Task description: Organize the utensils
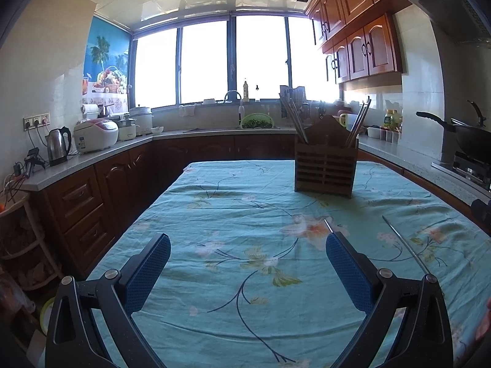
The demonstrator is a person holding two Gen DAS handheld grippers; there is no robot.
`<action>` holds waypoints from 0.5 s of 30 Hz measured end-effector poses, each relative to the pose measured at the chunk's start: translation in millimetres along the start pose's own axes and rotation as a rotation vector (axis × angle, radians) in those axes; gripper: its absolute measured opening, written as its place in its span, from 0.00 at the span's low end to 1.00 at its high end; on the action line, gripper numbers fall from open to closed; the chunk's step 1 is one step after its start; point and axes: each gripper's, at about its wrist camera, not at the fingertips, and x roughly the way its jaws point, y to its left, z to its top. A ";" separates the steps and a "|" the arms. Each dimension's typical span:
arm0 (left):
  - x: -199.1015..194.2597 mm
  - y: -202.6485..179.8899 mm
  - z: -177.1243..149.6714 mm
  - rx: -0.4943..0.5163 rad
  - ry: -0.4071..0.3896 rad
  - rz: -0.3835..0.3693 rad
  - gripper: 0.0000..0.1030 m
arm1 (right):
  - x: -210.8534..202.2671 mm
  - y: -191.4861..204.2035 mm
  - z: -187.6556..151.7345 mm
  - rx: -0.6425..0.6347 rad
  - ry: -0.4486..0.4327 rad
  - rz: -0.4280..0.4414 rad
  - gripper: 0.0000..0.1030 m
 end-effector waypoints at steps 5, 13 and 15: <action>-0.9 -1.7 -2.1 0.009 -0.014 0.005 0.99 | 0.5 -0.8 0.0 0.003 0.004 0.001 1.00; -1.8 -3.8 -3.3 0.011 -0.013 -0.008 0.99 | -0.5 -0.4 0.4 0.006 0.003 0.006 1.00; -2.3 -4.6 -2.9 0.011 -0.013 -0.008 0.99 | -0.7 -0.3 0.9 0.006 0.003 0.008 1.00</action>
